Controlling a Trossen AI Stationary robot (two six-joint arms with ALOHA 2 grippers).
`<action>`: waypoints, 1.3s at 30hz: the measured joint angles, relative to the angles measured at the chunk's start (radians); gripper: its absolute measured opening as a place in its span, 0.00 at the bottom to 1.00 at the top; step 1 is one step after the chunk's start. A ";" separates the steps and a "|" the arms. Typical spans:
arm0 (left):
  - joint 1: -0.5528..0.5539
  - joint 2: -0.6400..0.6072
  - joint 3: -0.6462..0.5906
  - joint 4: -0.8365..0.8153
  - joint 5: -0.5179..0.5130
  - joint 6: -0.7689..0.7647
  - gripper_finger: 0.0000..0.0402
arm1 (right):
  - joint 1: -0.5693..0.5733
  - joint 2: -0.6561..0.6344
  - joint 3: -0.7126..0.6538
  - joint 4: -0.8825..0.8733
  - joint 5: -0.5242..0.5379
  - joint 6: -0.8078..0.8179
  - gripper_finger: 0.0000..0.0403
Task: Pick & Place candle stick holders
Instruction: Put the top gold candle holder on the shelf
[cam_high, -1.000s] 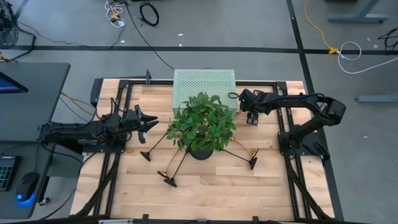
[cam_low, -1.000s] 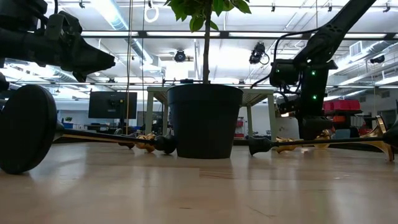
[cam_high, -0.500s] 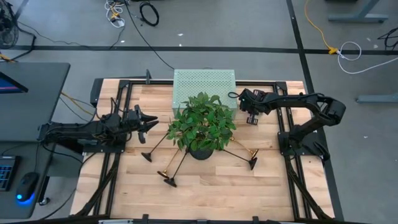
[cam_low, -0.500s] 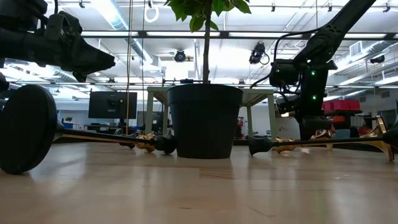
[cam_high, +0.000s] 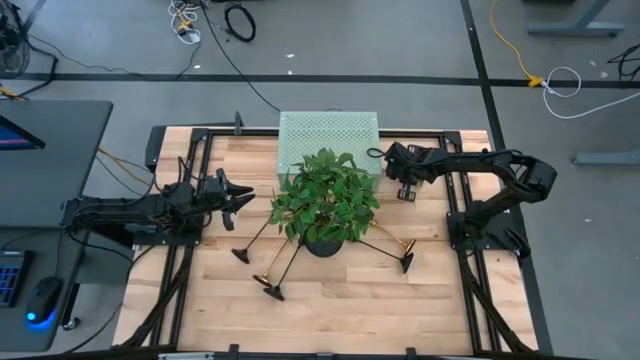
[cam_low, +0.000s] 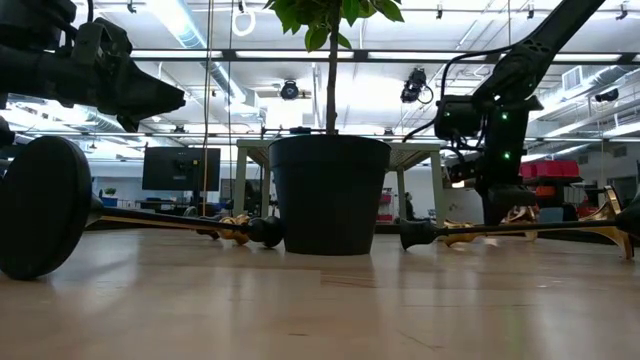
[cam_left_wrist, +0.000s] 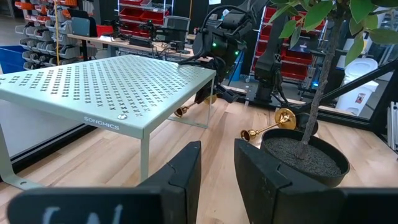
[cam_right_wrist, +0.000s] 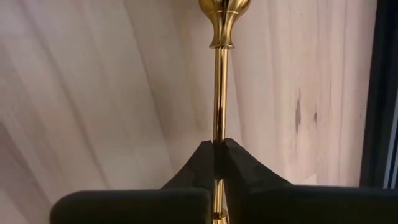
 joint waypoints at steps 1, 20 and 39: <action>0.000 0.000 0.000 0.000 0.000 0.000 0.25 | -0.001 0.000 0.000 -0.004 -0.004 0.003 0.02; 0.000 0.000 0.000 0.000 0.000 -0.001 0.25 | -0.007 -0.039 0.135 -0.241 0.027 0.054 0.00; 0.000 0.000 0.000 0.000 0.000 0.000 0.25 | -0.039 -0.369 0.197 -0.224 -0.030 0.241 0.00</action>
